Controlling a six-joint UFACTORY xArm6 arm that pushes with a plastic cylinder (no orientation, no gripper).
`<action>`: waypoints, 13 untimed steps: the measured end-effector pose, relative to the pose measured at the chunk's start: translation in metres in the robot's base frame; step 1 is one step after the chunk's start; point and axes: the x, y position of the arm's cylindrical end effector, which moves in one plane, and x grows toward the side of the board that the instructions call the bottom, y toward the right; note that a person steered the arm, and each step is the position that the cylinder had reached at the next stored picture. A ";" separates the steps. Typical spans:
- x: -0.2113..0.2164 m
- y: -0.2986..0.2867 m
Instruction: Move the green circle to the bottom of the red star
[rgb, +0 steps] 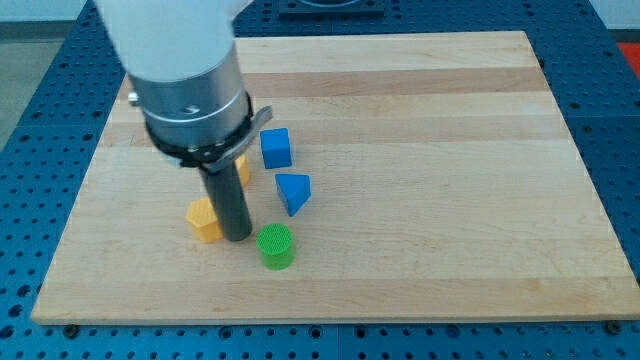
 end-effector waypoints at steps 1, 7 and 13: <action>0.029 -0.009; 0.045 0.105; 0.045 0.053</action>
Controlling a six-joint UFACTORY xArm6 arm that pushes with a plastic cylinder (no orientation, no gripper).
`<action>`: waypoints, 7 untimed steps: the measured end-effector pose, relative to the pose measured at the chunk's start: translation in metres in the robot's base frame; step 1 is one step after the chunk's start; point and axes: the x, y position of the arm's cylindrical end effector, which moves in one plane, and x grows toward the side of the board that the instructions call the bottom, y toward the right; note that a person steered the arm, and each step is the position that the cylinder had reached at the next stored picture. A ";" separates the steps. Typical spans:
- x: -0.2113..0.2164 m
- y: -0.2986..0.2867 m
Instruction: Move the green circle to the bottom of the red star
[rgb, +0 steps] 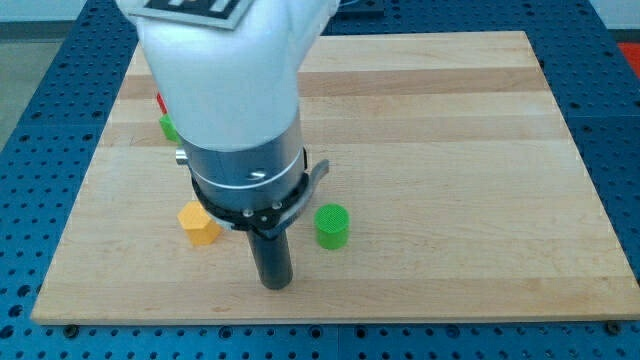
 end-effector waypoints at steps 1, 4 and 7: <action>-0.025 0.045; -0.081 0.116; -0.156 0.046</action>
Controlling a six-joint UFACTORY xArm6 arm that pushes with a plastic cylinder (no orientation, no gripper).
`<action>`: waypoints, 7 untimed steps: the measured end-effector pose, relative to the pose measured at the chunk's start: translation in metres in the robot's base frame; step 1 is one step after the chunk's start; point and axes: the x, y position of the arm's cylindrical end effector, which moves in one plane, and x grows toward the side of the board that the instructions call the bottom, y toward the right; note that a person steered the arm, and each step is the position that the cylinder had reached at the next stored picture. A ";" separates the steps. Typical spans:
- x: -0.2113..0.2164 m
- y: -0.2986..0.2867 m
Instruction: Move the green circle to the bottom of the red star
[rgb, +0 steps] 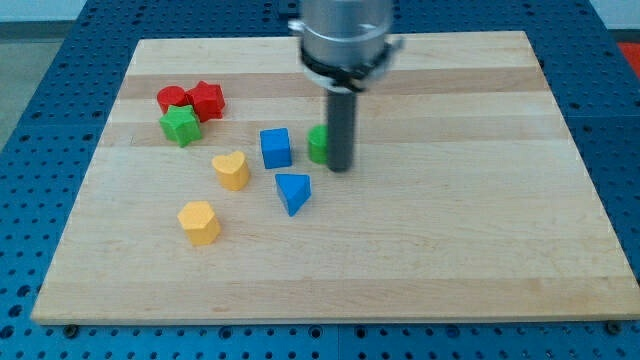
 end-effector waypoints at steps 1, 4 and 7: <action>-0.023 -0.041; -0.053 -0.002; -0.069 -0.090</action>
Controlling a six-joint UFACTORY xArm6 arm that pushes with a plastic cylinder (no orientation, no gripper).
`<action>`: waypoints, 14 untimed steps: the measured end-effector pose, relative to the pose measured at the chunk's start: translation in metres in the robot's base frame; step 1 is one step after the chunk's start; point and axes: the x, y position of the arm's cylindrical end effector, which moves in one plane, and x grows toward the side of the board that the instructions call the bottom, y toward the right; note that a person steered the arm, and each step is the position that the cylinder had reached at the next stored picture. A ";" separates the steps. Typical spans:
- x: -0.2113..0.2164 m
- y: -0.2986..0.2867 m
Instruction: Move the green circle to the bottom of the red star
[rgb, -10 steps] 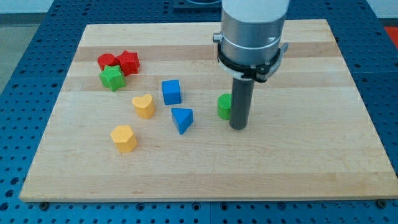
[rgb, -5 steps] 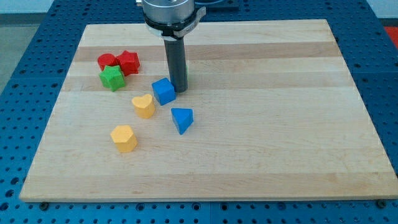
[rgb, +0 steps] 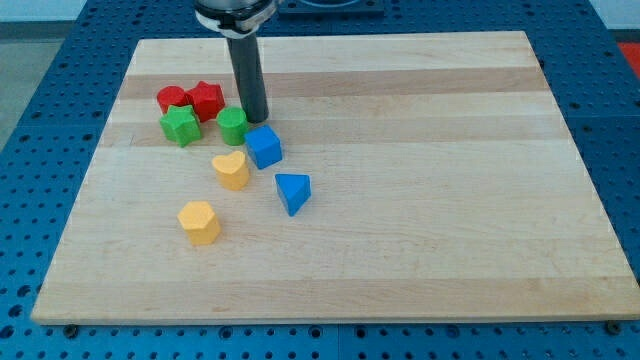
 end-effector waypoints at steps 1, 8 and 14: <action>0.003 0.040; 0.034 -0.039; 0.076 -0.046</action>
